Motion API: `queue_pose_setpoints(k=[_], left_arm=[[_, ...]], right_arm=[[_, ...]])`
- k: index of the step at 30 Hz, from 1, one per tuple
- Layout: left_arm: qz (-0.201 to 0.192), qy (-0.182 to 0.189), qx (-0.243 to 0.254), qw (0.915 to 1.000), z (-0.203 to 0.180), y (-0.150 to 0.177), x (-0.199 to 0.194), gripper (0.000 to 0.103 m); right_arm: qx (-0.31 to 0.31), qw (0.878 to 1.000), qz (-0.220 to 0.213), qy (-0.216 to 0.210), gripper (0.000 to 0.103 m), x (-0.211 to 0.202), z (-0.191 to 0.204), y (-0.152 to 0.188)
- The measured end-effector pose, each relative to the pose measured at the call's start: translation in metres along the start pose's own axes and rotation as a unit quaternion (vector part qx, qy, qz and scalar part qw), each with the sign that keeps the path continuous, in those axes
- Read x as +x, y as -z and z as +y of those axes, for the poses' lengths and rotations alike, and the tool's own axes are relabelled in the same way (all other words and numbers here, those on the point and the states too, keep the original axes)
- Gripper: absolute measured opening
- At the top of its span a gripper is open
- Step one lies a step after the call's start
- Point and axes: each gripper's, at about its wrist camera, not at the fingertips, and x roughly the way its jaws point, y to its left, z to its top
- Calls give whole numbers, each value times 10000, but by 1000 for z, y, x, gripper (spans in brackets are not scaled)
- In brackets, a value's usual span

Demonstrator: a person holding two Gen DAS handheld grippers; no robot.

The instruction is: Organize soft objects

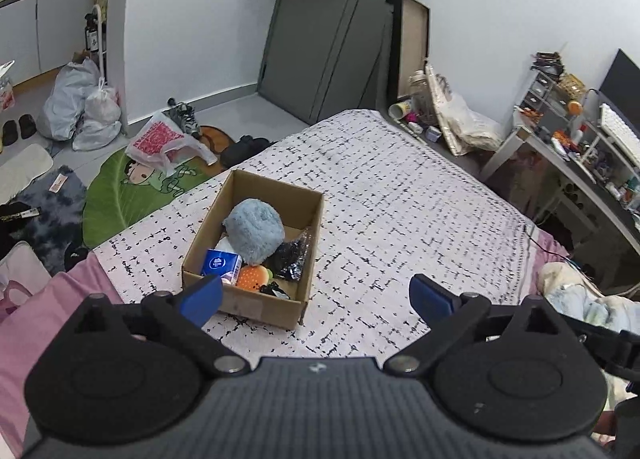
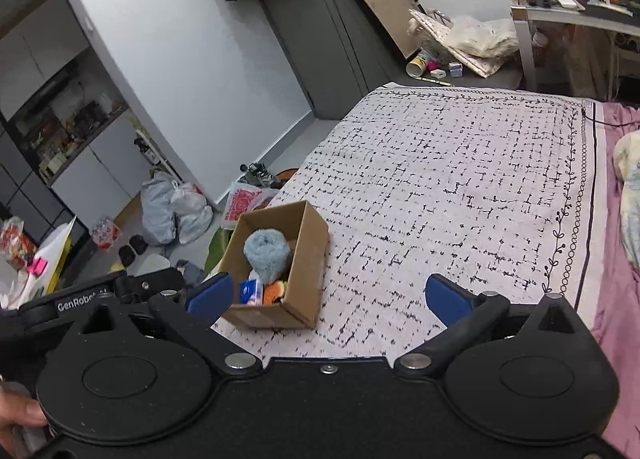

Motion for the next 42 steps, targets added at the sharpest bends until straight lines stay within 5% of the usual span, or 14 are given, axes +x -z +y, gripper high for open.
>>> queue_pose_setpoints(k=[20, 42], left_arm=[[-206, 18, 547, 9983, 3, 30, -52, 102], [-79, -371, 1188, 9922, 14, 47, -71, 102]], right_arm=[[-183, 9990, -40, 410, 103, -43, 36, 31], [-270, 9995, 25, 171, 103, -52, 51, 56]])
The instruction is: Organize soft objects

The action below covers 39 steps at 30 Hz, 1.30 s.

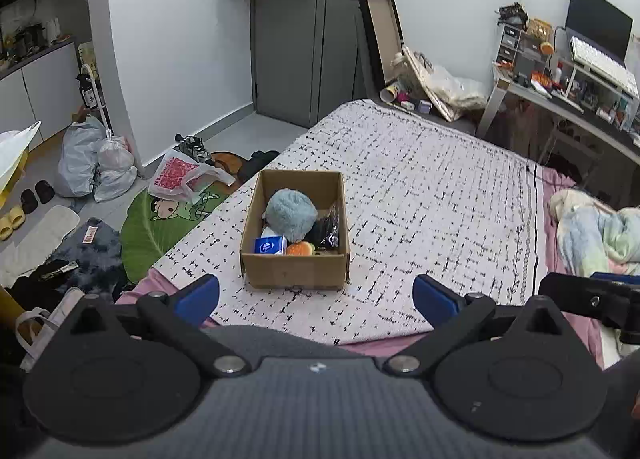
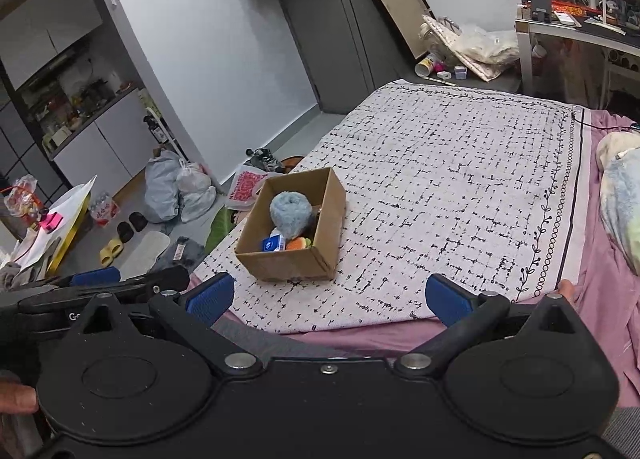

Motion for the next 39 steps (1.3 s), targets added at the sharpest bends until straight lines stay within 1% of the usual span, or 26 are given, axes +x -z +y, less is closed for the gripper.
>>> queue_pose_setpoints(k=[4, 19, 39], left_arm=[[86, 17, 22, 10000, -1, 3, 3, 102], [170, -39, 64, 9998, -3, 3, 9, 102], [180, -21, 8, 9998, -1, 2, 10, 102]], right_arm=[[-32, 10000, 2, -8, 103, 0, 0, 2], [43, 9999, 79, -65, 103, 5, -8, 3], [-10, 9999, 122, 22, 103, 9, -7, 4]])
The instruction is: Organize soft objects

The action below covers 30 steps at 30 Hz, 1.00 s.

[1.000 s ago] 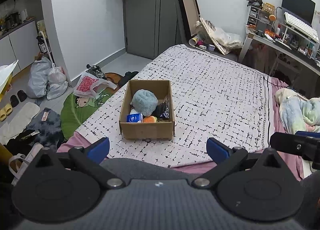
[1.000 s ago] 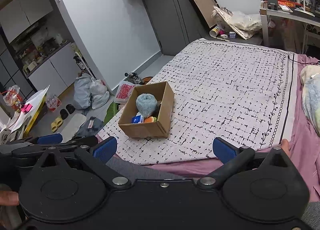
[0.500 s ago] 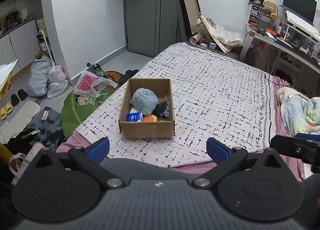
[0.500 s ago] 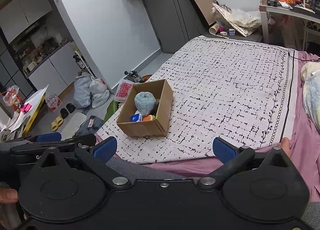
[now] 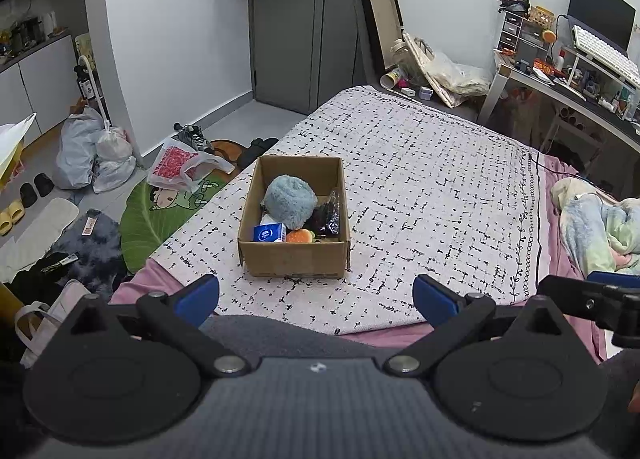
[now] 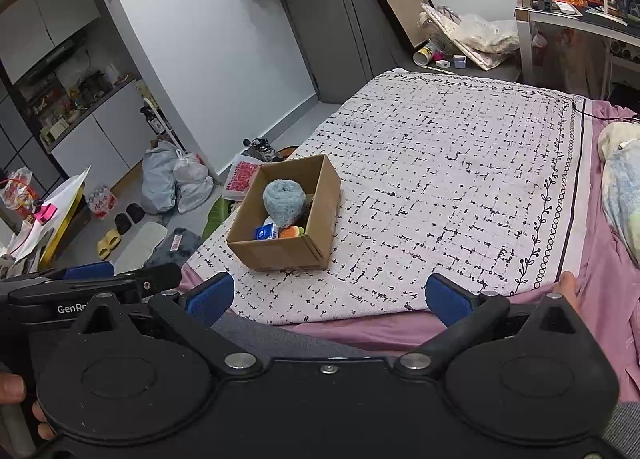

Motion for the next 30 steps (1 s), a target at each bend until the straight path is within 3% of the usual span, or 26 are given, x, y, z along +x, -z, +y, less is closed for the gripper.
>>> queue_pose_setpoints(k=[30], left_arm=[[-28, -78, 8, 10000, -2, 5, -3, 102]], right_arm=[[-30, 10000, -6, -81, 103, 0, -3, 1]])
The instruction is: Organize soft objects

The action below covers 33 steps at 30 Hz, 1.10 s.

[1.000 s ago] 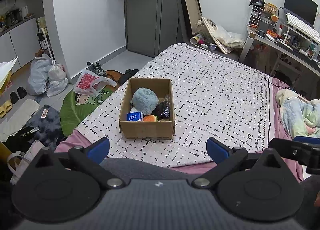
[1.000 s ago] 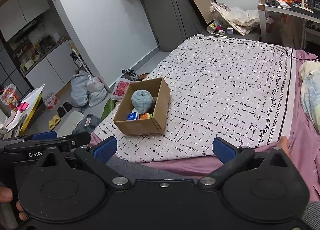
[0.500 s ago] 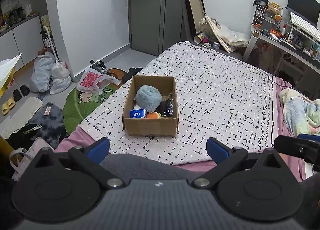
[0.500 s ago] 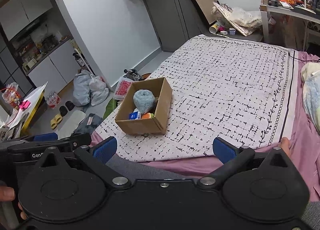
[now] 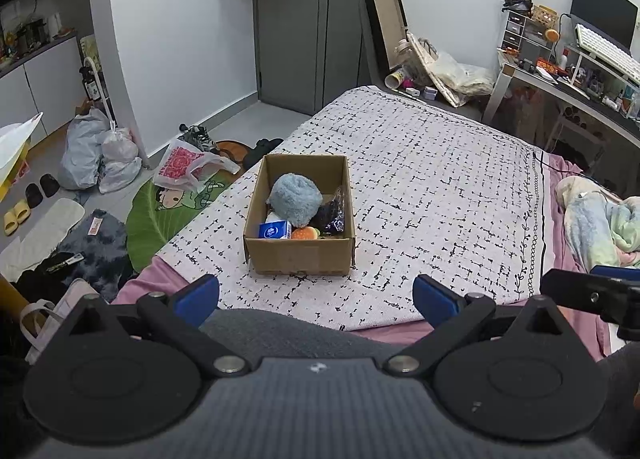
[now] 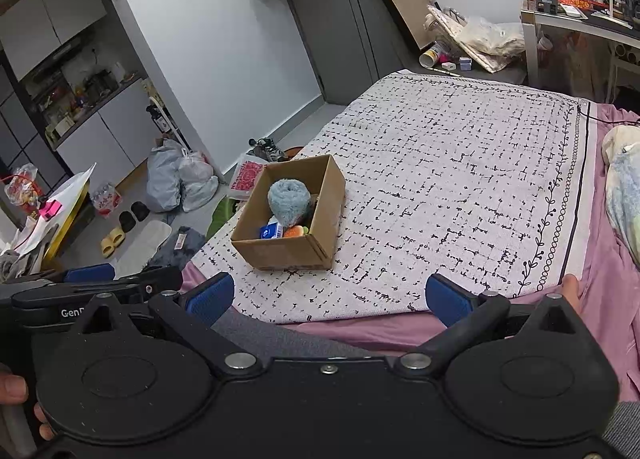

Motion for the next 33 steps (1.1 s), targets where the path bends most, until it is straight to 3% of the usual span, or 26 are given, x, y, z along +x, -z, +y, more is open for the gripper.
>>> queue_pose_setpoints(k=[33], left_arm=[[-85, 205, 15, 9998, -2, 3, -2, 102]], right_arm=[[101, 9999, -38, 43, 103, 2, -4, 1]])
